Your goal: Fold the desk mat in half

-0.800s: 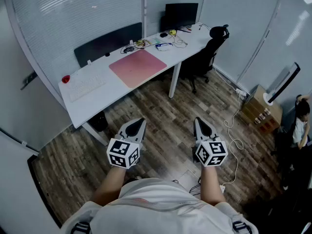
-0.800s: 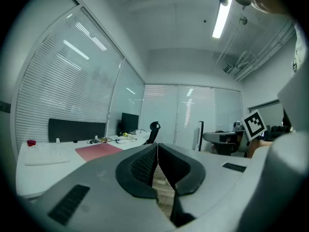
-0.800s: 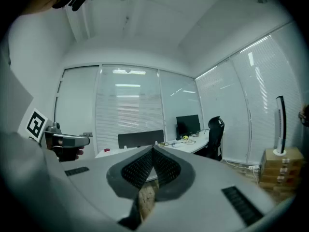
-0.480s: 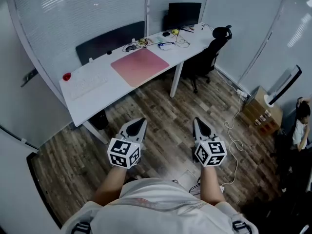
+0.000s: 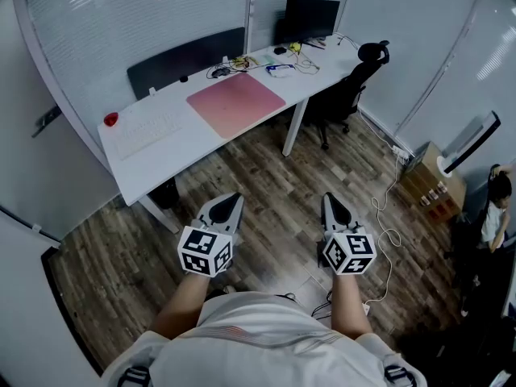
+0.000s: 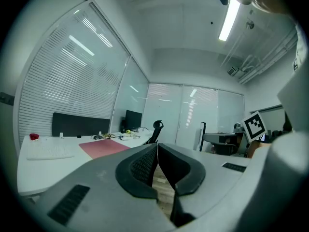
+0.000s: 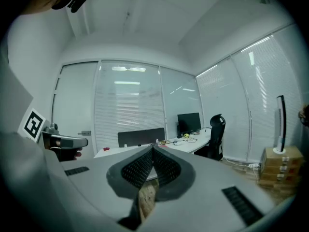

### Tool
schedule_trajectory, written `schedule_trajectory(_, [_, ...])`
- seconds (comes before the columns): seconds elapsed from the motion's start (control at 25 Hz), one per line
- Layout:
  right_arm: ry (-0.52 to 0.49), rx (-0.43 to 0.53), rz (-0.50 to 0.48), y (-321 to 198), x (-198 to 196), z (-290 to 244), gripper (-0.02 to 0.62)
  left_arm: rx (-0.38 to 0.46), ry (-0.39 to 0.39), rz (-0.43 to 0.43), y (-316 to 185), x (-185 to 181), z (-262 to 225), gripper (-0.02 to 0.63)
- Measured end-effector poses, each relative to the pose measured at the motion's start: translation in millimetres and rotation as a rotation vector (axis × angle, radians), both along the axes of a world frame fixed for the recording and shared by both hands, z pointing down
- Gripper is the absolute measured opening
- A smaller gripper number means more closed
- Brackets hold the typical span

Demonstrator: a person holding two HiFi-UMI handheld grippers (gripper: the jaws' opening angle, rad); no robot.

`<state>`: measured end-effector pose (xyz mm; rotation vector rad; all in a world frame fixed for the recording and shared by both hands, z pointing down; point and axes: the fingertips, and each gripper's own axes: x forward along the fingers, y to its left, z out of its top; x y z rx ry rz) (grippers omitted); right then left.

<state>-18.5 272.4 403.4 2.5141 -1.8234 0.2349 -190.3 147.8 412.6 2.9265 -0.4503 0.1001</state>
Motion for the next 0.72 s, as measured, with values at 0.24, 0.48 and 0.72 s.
schedule_trajectory(0.24, [-0.028,-0.020,0.032,-17.7,-18.8,15.3,0.051,-0.020,-0.013,0.024,-22.2,-19.6,14.0,0.015])
schedule_trajectory(0.48, [-0.052,-0.099,0.036,-29.8,-21.3,37.0,0.051,-0.076,-0.041,0.057,-38.7,-12.5,38.8,0.015])
schedule_trajectory(0.72, [-0.073,-0.103,0.011,-59.2,21.5,43.2,0.051,-0.058,-0.051,0.059,-60.3,30.0,38.5,0.015])
